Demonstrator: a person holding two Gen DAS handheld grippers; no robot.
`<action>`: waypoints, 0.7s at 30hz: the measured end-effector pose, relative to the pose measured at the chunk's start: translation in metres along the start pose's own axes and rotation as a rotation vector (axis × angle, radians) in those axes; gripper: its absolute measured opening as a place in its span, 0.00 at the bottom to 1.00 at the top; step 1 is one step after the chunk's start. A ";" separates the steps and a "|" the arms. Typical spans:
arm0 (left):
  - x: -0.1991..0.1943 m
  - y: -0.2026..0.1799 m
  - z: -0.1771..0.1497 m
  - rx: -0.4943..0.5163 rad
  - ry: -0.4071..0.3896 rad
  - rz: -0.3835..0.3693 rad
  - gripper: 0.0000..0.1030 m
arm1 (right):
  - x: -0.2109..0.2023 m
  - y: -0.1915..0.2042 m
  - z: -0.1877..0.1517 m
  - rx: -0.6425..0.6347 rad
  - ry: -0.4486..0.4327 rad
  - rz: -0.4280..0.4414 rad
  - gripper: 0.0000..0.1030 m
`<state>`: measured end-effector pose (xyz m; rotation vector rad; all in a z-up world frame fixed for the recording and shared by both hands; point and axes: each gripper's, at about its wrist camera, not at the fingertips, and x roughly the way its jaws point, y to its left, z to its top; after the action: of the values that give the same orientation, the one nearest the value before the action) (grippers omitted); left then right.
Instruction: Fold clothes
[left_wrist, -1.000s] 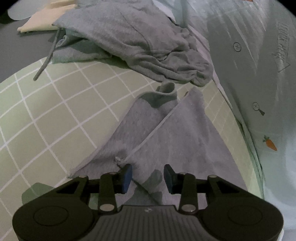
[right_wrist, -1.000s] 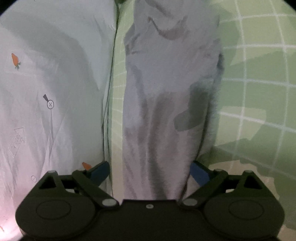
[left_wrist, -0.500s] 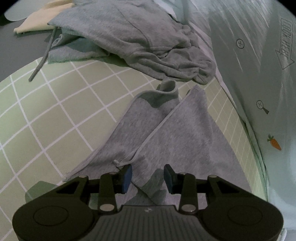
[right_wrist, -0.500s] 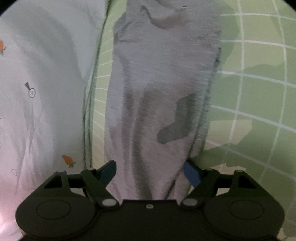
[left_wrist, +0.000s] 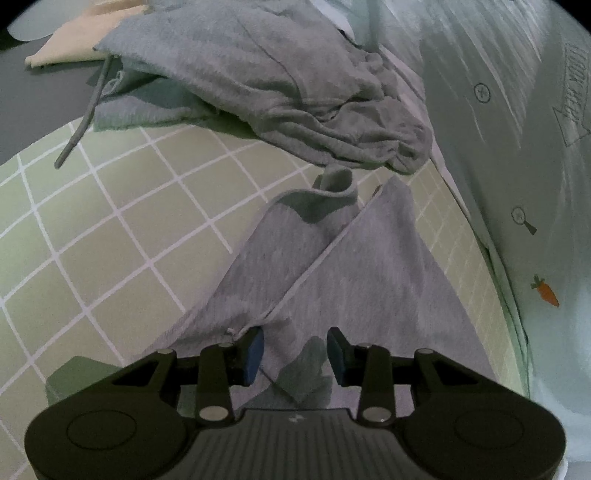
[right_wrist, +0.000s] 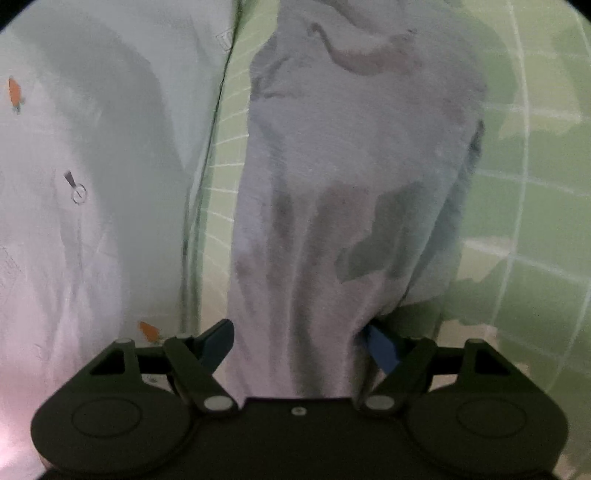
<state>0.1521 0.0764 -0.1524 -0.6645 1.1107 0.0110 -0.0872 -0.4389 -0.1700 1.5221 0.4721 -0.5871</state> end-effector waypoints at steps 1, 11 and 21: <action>0.000 -0.001 0.001 0.000 -0.002 0.003 0.39 | 0.001 0.002 0.001 -0.028 -0.004 -0.047 0.76; 0.003 -0.015 0.000 0.059 -0.028 0.060 0.00 | 0.011 0.017 -0.004 -0.222 -0.042 -0.268 0.11; -0.071 -0.030 0.008 0.134 -0.234 0.003 0.00 | -0.020 0.029 -0.005 -0.300 -0.087 -0.228 0.01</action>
<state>0.1359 0.0782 -0.0769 -0.5275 0.8783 0.0162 -0.0840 -0.4340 -0.1349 1.1615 0.6418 -0.7219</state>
